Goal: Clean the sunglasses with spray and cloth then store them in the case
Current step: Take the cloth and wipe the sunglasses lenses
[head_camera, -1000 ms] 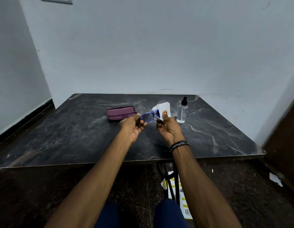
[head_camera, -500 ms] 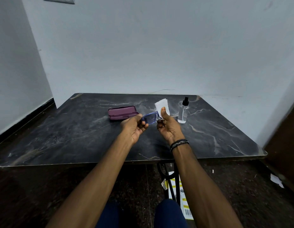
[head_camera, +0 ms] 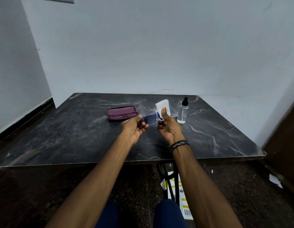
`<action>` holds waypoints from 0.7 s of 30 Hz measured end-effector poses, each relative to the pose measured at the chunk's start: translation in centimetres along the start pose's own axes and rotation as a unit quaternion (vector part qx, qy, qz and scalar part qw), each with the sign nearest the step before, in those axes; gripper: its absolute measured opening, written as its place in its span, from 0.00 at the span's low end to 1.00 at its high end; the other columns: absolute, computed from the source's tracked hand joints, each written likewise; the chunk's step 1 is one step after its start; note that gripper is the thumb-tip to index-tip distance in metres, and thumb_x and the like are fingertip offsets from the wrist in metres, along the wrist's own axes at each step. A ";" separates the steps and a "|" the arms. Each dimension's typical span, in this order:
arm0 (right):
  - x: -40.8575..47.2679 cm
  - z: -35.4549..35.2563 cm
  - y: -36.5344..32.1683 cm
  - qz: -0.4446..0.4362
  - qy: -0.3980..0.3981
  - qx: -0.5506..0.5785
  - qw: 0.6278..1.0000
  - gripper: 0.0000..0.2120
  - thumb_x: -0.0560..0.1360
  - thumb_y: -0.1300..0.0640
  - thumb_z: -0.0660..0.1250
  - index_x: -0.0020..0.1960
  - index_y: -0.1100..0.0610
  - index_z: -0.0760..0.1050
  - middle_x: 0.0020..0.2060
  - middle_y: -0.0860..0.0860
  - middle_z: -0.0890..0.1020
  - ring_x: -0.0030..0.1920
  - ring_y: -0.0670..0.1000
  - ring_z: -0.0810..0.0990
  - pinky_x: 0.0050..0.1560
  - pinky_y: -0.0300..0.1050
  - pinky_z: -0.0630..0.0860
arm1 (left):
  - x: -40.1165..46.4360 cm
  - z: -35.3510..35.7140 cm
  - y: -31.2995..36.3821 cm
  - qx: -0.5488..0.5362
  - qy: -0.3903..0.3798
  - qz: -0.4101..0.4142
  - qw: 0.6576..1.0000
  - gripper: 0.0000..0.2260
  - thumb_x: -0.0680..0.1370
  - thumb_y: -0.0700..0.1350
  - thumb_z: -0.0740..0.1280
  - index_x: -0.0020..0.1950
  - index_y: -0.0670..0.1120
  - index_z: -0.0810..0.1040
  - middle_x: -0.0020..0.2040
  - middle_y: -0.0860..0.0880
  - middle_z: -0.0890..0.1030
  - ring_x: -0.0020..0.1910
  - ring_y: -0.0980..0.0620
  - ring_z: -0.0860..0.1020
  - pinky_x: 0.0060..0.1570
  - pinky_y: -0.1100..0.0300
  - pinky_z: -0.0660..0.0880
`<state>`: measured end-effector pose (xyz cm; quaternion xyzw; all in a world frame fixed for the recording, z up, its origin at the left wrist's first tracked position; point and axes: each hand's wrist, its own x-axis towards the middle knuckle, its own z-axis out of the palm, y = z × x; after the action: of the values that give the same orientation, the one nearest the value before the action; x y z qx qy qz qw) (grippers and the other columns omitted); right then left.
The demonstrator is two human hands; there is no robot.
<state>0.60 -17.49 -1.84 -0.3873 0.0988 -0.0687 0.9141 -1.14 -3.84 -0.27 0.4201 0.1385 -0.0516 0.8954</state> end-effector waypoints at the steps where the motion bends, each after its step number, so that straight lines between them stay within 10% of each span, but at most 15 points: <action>1: 0.1 0.0 0.0 -0.004 0.009 0.004 1.000 0.09 0.73 0.52 0.72 0.47 0.57 0.77 0.37 0.51 0.80 0.31 0.45 0.70 0.30 0.36 0.68 | 0.0 0.1 0.0 -0.001 -0.001 0.000 1.000 0.03 0.76 0.34 0.67 0.43 0.36 0.77 0.23 0.47 0.76 0.19 0.56 0.73 0.24 0.62 0.76; 8: -0.6 -0.4 0.0 0.007 -0.039 0.037 0.999 0.10 0.80 0.51 0.63 0.48 0.58 0.74 0.25 0.48 0.77 0.22 0.43 0.70 0.25 0.35 0.66 | 0.2 0.5 0.5 -0.038 0.005 0.011 0.999 0.05 0.76 0.34 0.67 0.40 0.38 0.74 0.22 0.48 0.75 0.18 0.57 0.72 0.24 0.63 0.76; 21: -2.0 0.0 1.2 0.002 -0.146 -0.065 0.987 0.08 0.79 0.57 0.66 0.53 0.62 0.77 0.41 0.54 0.80 0.35 0.46 0.75 0.30 0.35 0.70 | -0.7 1.4 0.3 -0.069 0.005 0.026 0.997 0.05 0.77 0.33 0.66 0.41 0.36 0.75 0.23 0.46 0.76 0.20 0.55 0.74 0.25 0.61 0.78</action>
<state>-1.27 -16.29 -2.47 -0.4519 -0.0305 -0.0026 0.8915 -1.43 -4.74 1.05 0.3614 0.1357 -0.0166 0.9223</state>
